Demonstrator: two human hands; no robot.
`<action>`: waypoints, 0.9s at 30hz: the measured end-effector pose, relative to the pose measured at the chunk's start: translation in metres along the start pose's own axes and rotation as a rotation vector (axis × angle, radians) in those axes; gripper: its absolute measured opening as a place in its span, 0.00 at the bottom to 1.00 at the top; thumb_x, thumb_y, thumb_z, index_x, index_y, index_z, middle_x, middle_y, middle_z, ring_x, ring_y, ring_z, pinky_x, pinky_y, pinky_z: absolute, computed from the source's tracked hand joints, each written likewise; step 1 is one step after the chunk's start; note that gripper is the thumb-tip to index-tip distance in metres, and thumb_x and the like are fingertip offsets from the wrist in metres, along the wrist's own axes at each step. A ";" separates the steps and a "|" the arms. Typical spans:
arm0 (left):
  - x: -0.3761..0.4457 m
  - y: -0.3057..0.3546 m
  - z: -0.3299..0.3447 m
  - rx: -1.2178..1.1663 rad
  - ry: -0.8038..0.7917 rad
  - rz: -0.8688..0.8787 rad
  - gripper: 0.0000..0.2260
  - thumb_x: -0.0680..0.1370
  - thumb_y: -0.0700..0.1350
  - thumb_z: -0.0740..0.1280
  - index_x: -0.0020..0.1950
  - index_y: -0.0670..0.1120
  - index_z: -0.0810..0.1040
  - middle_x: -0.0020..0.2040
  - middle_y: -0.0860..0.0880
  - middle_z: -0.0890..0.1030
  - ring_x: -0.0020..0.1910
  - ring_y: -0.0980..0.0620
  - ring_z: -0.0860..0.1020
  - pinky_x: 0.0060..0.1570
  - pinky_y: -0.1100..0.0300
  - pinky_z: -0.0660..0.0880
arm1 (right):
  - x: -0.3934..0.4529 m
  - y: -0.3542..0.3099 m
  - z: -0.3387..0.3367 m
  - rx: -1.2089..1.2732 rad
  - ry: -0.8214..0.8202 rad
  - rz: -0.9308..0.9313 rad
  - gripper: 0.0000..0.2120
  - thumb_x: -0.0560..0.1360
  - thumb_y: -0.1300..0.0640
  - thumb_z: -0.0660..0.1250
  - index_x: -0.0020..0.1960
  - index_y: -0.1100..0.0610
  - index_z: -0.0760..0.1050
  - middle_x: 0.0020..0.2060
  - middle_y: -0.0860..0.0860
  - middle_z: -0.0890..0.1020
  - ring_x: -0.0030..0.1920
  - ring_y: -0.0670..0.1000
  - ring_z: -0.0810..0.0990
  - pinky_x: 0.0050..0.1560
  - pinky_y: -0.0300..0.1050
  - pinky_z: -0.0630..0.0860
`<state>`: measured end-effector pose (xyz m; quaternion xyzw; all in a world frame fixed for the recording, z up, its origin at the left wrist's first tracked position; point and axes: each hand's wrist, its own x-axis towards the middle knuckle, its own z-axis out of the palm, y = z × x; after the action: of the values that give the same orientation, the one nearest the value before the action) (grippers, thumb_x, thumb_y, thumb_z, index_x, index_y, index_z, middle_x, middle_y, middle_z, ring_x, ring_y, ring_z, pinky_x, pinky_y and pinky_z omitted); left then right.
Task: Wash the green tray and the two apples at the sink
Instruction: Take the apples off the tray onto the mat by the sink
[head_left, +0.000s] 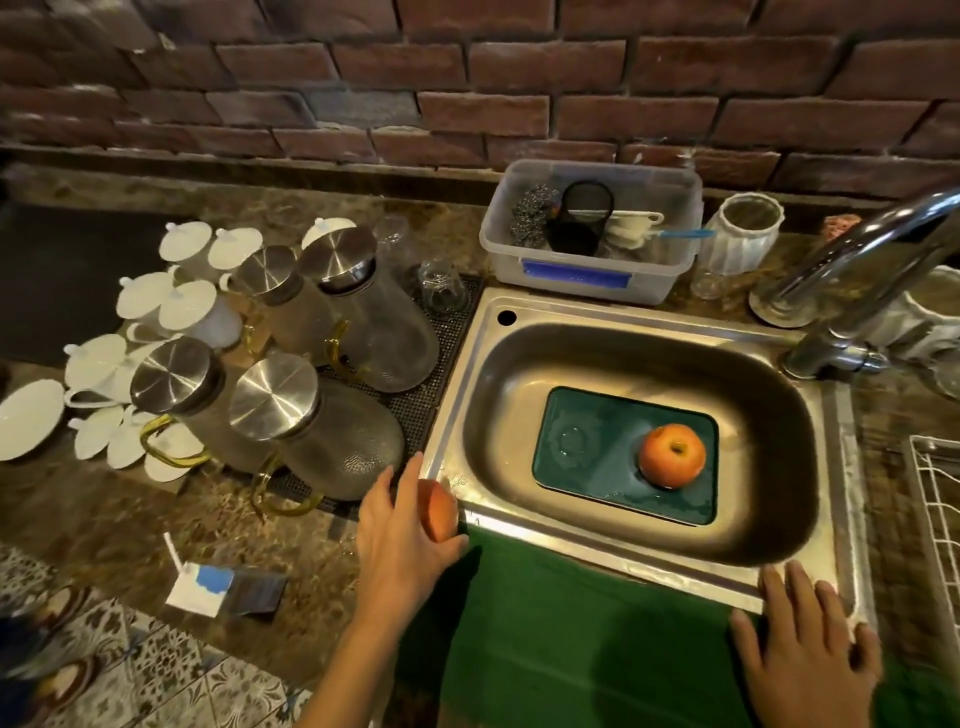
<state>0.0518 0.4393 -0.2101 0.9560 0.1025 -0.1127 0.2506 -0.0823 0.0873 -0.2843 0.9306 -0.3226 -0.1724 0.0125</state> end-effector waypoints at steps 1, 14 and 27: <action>0.004 0.010 0.000 0.053 0.024 0.053 0.51 0.64 0.57 0.80 0.79 0.59 0.54 0.78 0.47 0.58 0.76 0.45 0.56 0.73 0.41 0.61 | 0.002 0.002 0.004 0.007 -0.014 -0.001 0.36 0.73 0.30 0.37 0.78 0.38 0.54 0.80 0.42 0.54 0.79 0.49 0.52 0.77 0.57 0.47; 0.070 0.198 0.153 -0.165 -0.410 0.330 0.46 0.68 0.53 0.78 0.79 0.54 0.55 0.77 0.47 0.61 0.76 0.46 0.60 0.72 0.48 0.62 | 0.000 0.021 0.024 0.174 0.090 -0.149 0.34 0.78 0.34 0.45 0.72 0.51 0.72 0.73 0.53 0.71 0.74 0.59 0.67 0.74 0.65 0.51; 0.097 0.224 0.255 0.084 -0.601 0.240 0.45 0.68 0.54 0.77 0.79 0.55 0.56 0.75 0.45 0.61 0.72 0.38 0.66 0.66 0.43 0.67 | 0.005 0.024 0.040 0.215 0.038 -0.202 0.32 0.76 0.34 0.53 0.75 0.50 0.64 0.77 0.51 0.64 0.76 0.58 0.61 0.75 0.64 0.46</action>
<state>0.1591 0.1340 -0.3503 0.8948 -0.0940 -0.3636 0.2416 -0.1061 0.0686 -0.3202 0.9575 -0.2434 -0.1197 -0.0985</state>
